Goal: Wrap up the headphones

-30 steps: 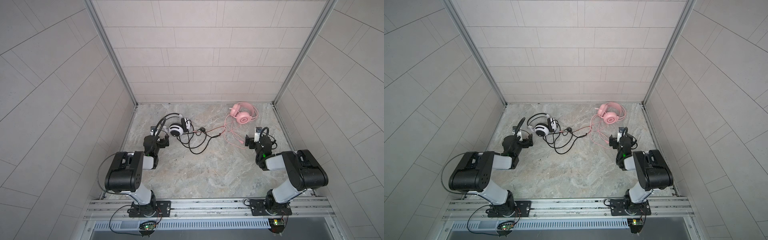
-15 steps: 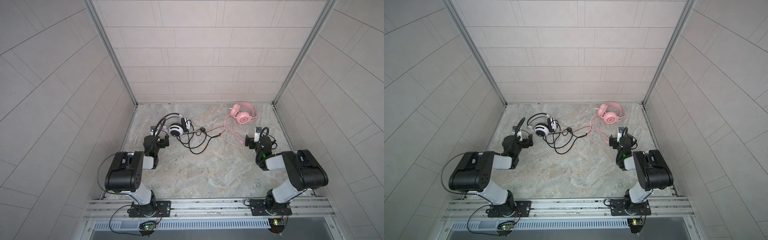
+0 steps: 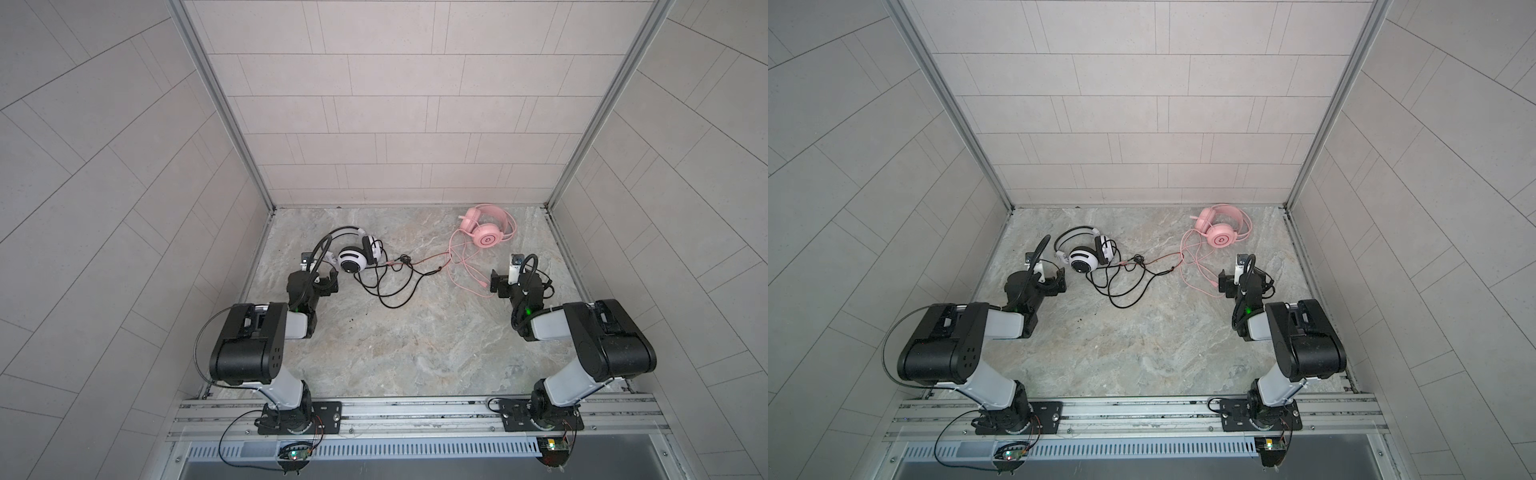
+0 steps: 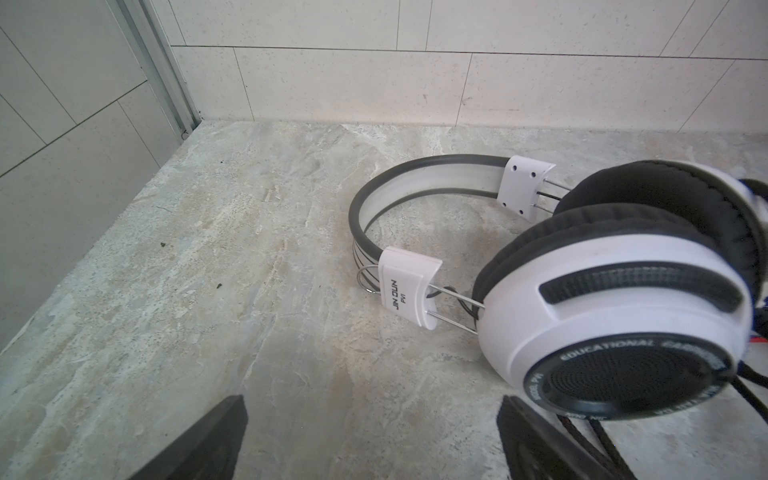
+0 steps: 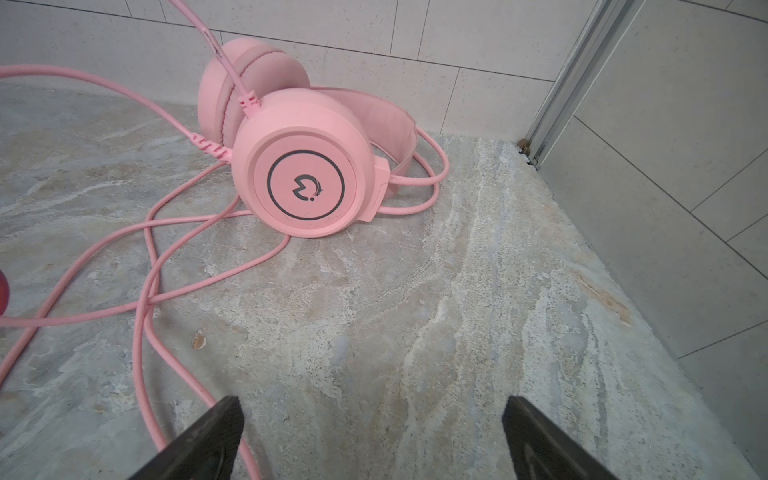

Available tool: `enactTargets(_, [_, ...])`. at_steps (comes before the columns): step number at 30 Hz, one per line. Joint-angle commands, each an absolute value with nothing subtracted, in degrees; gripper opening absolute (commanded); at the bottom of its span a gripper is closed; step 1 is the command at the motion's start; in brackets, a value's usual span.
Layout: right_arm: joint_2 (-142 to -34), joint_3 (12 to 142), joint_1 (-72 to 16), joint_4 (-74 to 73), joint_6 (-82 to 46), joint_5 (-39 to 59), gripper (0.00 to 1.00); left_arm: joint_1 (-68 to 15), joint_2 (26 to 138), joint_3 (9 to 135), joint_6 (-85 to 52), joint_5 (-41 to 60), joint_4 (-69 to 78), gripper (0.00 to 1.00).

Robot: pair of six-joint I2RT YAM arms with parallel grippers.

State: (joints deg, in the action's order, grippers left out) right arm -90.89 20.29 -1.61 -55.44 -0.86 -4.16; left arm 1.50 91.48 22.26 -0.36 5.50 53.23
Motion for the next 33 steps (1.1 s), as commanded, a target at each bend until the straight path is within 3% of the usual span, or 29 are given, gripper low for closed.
enactTargets(1, [-90.4,20.8,-1.9,-55.5,-0.4,-4.8,0.99,1.7,90.9,22.1,0.3,6.4,54.0,1.00])
enactTargets(8, [-90.3,20.7,-2.3,-55.7,0.1,-5.6,0.99,1.7,91.0,22.1,0.2,6.4,54.0,1.00])
enactTargets(15, [-85.4,16.8,-6.7,-59.7,1.0,-19.3,0.99,1.7,90.0,21.6,0.3,7.0,54.4,1.00])
enactTargets(20, [-68.3,16.7,-7.1,-42.0,-6.0,-21.0,1.00,1.7,80.8,20.9,-0.3,5.0,48.1,1.00])
enactTargets(24, [-48.6,22.3,-7.1,-12.0,-15.7,-12.8,0.99,1.6,70.3,22.7,-7.1,0.1,36.0,1.00])
enactTargets(27, [-37.5,24.1,-7.0,-2.0,-21.0,-5.0,1.00,1.7,62.3,23.8,-18.4,-3.8,26.0,1.00])
enactTargets(29, [-35.3,25.8,-7.0,1.8,-21.6,1.5,0.99,1.9,59.1,23.1,-27.3,-5.3,22.7,1.00])
enactTargets(33, [-40.9,35.9,-7.1,13.1,-22.2,2.5,0.97,1.8,60.5,22.5,-35.0,7.1,25.1,1.00])
